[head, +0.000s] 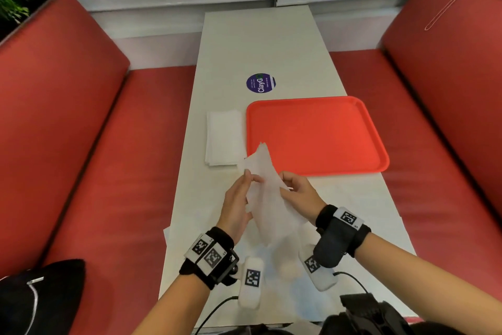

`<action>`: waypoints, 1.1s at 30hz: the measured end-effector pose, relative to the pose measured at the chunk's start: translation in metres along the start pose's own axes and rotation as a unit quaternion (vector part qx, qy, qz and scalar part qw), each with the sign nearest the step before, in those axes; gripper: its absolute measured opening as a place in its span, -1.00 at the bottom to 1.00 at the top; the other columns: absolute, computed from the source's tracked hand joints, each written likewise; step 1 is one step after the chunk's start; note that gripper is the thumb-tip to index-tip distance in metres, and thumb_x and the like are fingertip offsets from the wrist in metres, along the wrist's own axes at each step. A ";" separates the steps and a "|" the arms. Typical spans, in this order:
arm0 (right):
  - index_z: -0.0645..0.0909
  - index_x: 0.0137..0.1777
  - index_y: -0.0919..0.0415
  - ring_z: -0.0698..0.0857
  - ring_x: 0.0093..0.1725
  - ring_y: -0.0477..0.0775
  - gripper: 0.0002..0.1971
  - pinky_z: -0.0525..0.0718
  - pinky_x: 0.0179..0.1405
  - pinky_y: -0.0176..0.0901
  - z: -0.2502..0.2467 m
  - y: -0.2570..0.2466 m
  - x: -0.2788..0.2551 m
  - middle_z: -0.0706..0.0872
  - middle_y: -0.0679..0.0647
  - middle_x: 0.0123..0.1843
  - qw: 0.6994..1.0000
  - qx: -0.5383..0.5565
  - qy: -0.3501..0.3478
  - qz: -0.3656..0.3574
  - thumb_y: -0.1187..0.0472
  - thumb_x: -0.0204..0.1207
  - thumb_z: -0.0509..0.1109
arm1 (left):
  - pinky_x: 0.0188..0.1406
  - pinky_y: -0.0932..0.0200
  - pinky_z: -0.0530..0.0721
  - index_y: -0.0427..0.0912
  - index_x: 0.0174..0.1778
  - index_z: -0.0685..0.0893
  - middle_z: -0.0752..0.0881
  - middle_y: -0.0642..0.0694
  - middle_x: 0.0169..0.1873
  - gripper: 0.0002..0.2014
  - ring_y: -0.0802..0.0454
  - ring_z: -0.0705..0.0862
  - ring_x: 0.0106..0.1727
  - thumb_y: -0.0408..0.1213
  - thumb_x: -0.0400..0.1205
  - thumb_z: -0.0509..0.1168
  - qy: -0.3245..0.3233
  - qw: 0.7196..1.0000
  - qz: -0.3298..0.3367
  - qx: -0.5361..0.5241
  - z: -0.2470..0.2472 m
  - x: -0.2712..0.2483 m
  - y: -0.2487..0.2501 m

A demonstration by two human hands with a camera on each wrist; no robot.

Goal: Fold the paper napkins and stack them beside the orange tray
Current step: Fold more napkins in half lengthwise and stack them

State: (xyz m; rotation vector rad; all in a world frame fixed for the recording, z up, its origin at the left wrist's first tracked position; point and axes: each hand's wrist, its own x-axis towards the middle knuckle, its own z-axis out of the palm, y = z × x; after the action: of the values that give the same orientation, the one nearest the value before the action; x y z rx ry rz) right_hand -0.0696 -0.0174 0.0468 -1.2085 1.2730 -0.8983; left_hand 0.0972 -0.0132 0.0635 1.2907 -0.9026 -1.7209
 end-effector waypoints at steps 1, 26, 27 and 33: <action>0.55 -0.11 0.46 0.67 -0.17 -0.02 -0.79 0.53 -0.08 -0.06 -0.002 0.003 -0.001 0.74 0.14 -0.13 1.000 0.014 0.004 0.012 0.26 0.52 0.40 | -0.10 0.03 0.70 -0.11 0.06 0.70 0.73 -0.16 0.15 -0.67 -0.07 0.71 0.13 0.08 0.65 0.26 0.011 1.000 0.006 0.003 -0.003 0.001 -0.002; 0.60 0.06 0.32 0.72 -0.30 0.12 -0.92 0.58 -0.29 -0.07 -0.096 0.032 -0.001 0.80 0.21 -0.06 0.969 0.036 0.193 0.148 0.33 0.63 0.35 | -0.31 0.40 0.71 0.03 0.39 0.62 0.53 -0.08 0.47 -0.44 0.17 0.72 -0.01 -0.52 0.51 0.48 0.037 0.954 0.063 0.290 -0.113 0.229 0.074; 0.59 0.06 0.33 0.71 -0.30 0.12 -0.92 0.58 -0.29 -0.07 -0.099 0.033 -0.001 0.80 0.21 -0.07 0.968 0.039 0.200 0.150 0.33 0.63 0.35 | -0.31 0.39 0.72 0.00 0.40 0.62 0.52 -0.11 0.48 -0.44 0.07 0.74 0.01 -0.53 0.51 0.48 0.042 0.952 0.056 0.298 -0.115 0.235 0.070; 0.60 0.00 0.27 0.70 -0.29 0.15 -0.96 0.58 -0.28 -0.05 -0.108 0.036 -0.003 0.80 0.23 -0.08 0.963 0.044 0.213 0.157 0.29 0.63 0.36 | -0.10 0.12 0.71 -0.05 0.40 0.63 0.53 -0.13 0.47 -0.44 -0.05 0.72 -0.13 -0.52 0.49 0.50 0.073 0.922 0.052 0.376 -0.124 0.251 0.061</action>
State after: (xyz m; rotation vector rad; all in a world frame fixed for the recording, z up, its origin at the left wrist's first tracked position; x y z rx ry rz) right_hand -0.1806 -0.0248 0.0237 -0.7323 1.6932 -0.9972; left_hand 0.1843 -0.2747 -0.0136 1.7804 -1.5954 -1.1928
